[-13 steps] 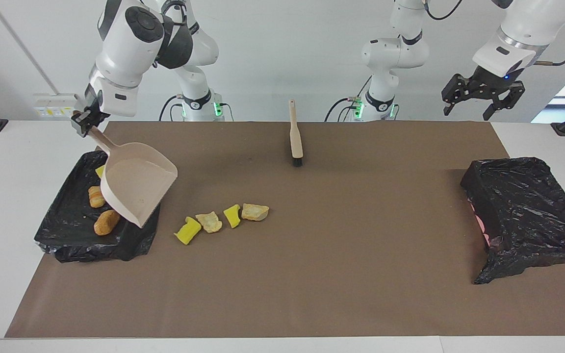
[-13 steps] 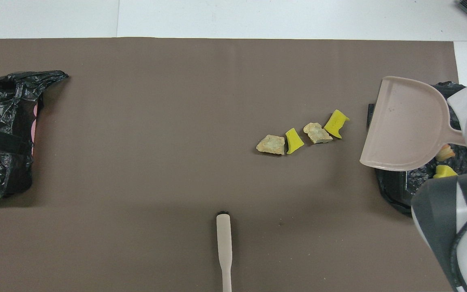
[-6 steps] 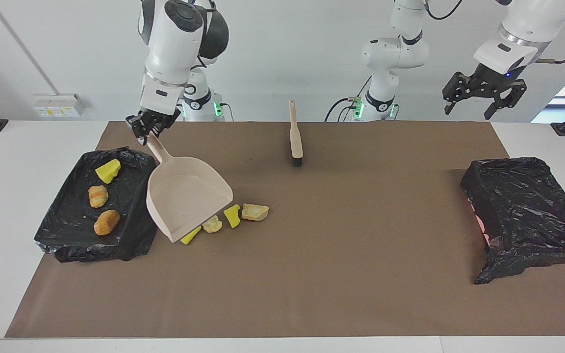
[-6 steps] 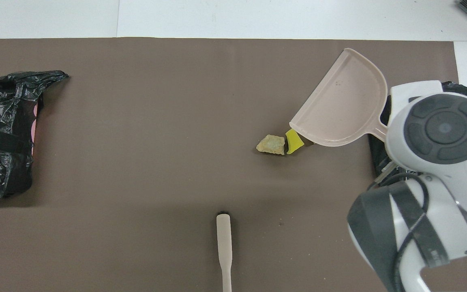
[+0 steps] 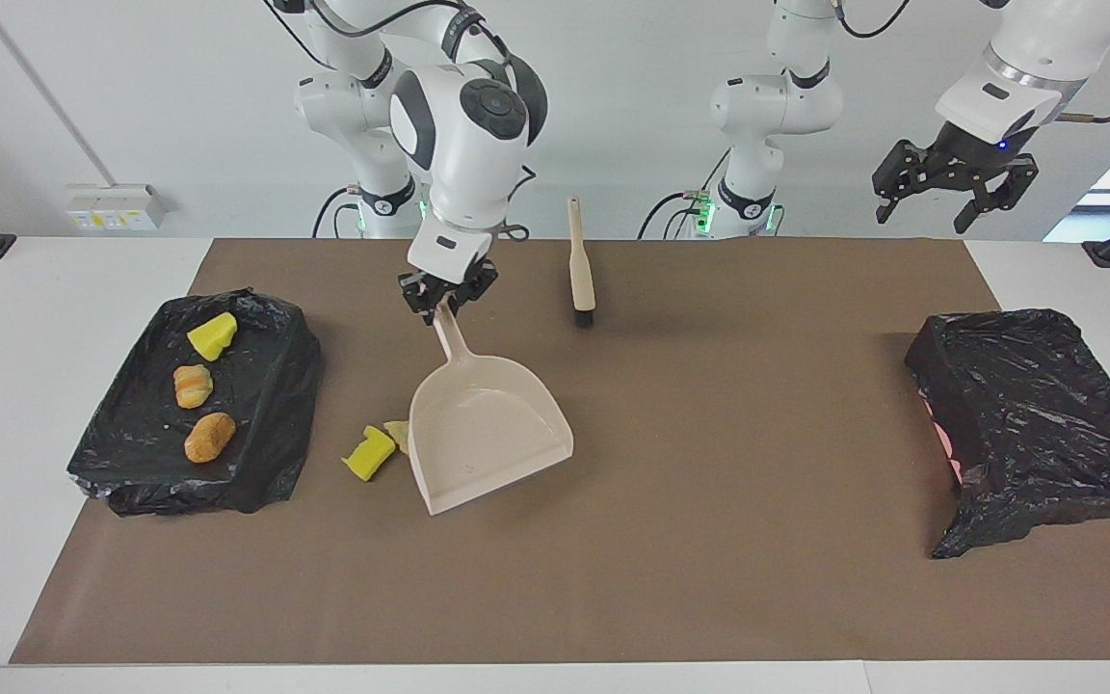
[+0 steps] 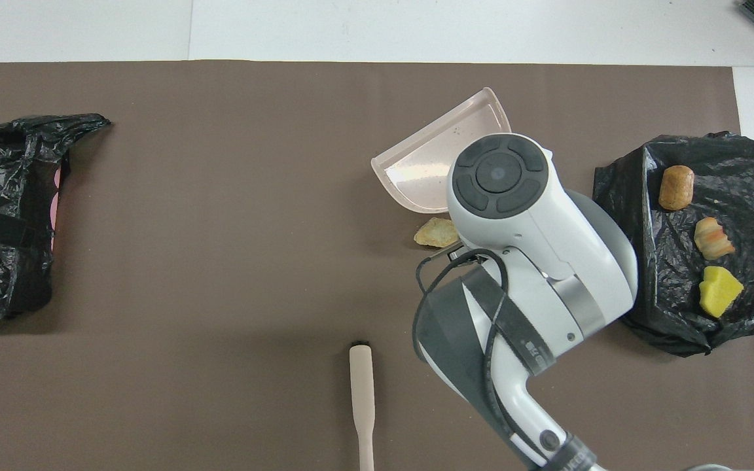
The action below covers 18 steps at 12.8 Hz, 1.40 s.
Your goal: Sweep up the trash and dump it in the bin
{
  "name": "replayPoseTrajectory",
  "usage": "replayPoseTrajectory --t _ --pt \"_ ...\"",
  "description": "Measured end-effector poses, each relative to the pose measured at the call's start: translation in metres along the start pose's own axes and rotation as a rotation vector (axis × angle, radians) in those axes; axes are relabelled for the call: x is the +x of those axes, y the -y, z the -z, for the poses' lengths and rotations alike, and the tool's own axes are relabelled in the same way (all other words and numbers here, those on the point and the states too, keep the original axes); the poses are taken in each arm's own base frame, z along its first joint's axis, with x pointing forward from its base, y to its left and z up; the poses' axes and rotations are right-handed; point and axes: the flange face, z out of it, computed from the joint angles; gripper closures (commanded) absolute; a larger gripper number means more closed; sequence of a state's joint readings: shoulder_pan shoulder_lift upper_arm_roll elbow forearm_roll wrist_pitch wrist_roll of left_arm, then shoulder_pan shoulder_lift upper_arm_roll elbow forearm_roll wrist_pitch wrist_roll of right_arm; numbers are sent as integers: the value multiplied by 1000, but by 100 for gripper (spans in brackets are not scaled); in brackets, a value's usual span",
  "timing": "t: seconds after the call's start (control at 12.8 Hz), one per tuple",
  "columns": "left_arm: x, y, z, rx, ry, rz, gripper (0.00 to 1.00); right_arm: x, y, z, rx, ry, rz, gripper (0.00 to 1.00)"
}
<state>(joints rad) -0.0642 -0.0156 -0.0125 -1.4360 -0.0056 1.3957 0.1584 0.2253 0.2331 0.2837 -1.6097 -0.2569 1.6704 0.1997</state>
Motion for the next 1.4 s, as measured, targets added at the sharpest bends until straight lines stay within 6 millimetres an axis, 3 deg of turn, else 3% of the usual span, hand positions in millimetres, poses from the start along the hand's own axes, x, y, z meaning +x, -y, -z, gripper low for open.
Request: replayPoseTrajectory --t 0.16,0.47,0.7,1.17,1.33,1.4 --pt "0 1 0 0 0 2 0 22 10 -6 91 12 -122 100" --pt "-1 5 0 -1 0 9 0 69 66 -4 224 7 -308 100" --pt "0 4 1 1 -8 8 0 101 90 -25 289 -18 -358 100" --pt "1 3 2 2 -16 6 0 114 128 -58 340 -33 -360 100" --pt "1 3 2 2 -16 6 0 113 132 -70 338 -28 -358 88" --pt "1 3 1 2 -15 6 0 112 135 -74 335 -20 -355 71"
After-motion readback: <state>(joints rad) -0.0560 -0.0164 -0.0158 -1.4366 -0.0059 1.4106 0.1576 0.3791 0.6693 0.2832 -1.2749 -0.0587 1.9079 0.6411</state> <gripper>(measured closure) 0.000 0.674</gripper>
